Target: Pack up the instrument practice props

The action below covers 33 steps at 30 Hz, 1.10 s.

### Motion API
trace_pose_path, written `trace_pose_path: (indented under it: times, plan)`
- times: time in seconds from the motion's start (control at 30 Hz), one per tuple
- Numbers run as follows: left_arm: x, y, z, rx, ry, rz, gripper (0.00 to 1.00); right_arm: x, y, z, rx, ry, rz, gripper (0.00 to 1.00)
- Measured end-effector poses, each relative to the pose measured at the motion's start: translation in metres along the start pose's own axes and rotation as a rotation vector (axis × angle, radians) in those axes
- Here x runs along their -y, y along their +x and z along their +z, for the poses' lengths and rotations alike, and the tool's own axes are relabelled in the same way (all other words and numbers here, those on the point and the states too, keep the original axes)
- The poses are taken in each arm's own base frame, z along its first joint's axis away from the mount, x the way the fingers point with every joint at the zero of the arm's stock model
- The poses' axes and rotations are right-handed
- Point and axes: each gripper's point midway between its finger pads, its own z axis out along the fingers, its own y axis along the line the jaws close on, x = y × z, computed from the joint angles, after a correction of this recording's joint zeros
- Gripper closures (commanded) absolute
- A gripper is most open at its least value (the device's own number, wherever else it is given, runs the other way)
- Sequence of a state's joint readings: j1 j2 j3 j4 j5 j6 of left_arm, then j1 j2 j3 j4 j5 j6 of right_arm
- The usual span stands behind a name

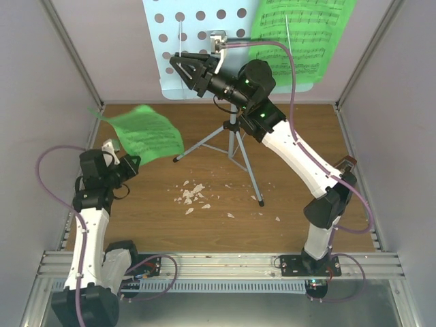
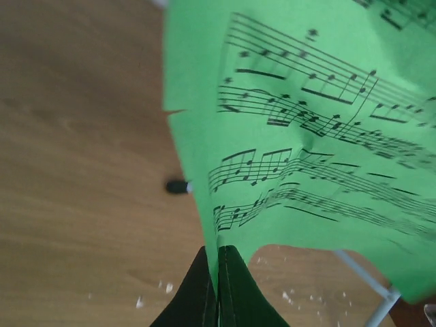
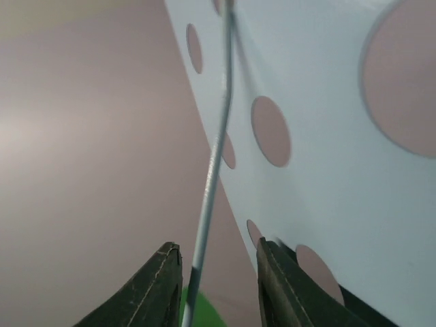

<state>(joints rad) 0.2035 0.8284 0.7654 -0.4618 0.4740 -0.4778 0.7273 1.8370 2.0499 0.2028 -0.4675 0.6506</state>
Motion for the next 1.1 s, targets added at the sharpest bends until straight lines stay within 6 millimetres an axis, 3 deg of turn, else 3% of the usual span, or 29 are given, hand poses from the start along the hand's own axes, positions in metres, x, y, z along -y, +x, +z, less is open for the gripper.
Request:
trace_pose_path:
  times: [0.27, 0.47, 0.73, 0.97, 1.1]
  plan:
    - [-0.028, 0.052, 0.015, -0.106, 0.000, -0.141, 1.00, 0.004, 0.010, -0.010, -0.024, 0.020, 0.021, 0.36]
    - [-0.059, 0.081, 0.022, -0.153, -0.051, -0.250, 1.00, -0.002, 0.005, -0.026, -0.016, 0.037, 0.006, 0.18]
    - [-0.095, 0.107, 0.025, -0.195, -0.112, -0.415, 1.00, -0.017, -0.013, -0.050, 0.028, 0.055, -0.040, 0.08]
    - [-0.113, 0.116, 0.022, -0.198, -0.135, -0.492, 1.00, -0.029, -0.023, -0.056, 0.047, 0.037, -0.063, 0.02]
    - [-0.117, 0.114, 0.021, -0.187, -0.138, -0.495, 0.87, -0.031, -0.021, -0.056, 0.039, 0.024, -0.064, 0.01]
